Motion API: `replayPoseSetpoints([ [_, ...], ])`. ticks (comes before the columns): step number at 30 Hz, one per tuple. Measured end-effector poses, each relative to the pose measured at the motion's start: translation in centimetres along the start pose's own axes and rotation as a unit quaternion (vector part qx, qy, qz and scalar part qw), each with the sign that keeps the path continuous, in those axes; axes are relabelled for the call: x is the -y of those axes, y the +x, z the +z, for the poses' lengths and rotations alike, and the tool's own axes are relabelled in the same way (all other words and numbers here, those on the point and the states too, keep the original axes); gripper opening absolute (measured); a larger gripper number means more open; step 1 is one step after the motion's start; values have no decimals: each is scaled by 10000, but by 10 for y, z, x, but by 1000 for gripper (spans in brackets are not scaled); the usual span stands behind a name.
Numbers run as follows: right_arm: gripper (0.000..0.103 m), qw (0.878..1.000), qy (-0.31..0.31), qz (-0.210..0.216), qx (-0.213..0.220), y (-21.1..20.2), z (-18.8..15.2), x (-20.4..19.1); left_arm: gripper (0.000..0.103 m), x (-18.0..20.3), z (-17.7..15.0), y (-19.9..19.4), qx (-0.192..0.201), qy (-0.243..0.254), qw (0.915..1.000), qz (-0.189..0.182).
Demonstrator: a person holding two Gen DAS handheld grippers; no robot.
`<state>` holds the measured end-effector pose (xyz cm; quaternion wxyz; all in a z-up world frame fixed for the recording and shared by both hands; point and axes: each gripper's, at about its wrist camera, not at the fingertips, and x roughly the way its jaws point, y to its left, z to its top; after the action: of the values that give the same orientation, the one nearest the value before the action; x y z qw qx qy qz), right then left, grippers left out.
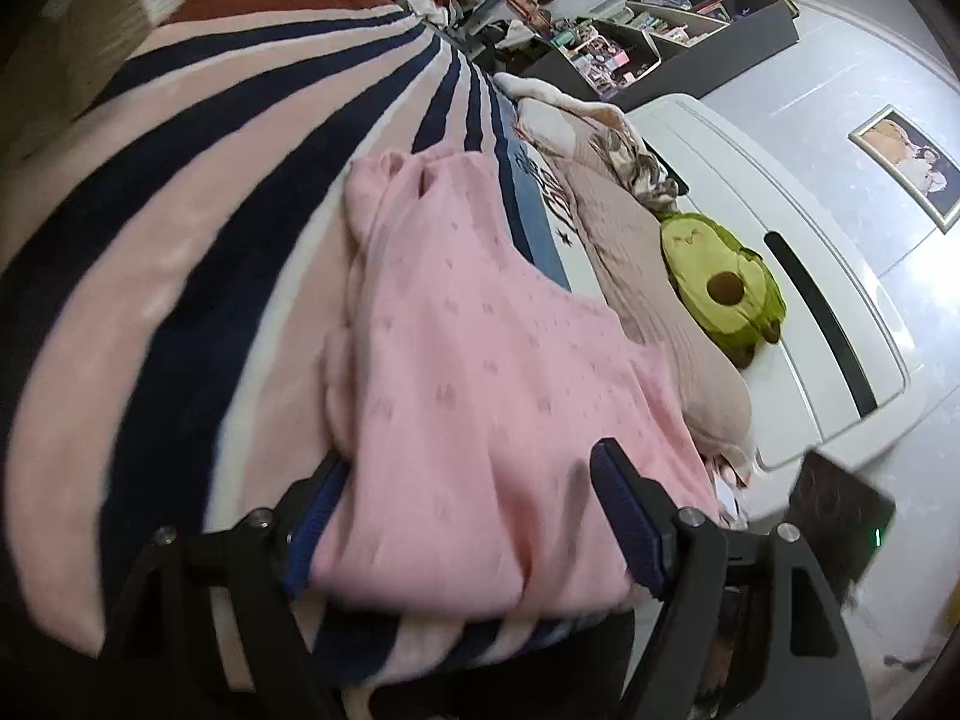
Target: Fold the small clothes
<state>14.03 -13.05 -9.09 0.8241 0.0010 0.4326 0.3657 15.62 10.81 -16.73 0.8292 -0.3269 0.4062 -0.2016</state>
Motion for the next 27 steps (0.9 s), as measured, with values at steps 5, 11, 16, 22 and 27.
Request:
replayPoseSetpoints([
  [5, 9, 9996, -126, -238, -107, 9, -6, -5, 48, 9, 11, 20, 17, 171, 9994, 287],
  [11, 9, 9997, -37, -230, -120, 11, -7, -5, 17, 14, 13, 2, 264, 356, 9980, 455],
  [16, 9, 9999, -26, -18, -152, 22, 1, -10, 16, 14, 8, -29, 606, 562, 9936, 766],
  [22, 9, 9985, -255, 386, -302, 42, 12, -32, 16, -1, 6, -55, 684, 626, 9894, 1117],
  [27, 9, 9984, -145, 474, -262, 36, 20, -25, 23, -11, 9, -43, 455, 486, 9922, 1058],
])
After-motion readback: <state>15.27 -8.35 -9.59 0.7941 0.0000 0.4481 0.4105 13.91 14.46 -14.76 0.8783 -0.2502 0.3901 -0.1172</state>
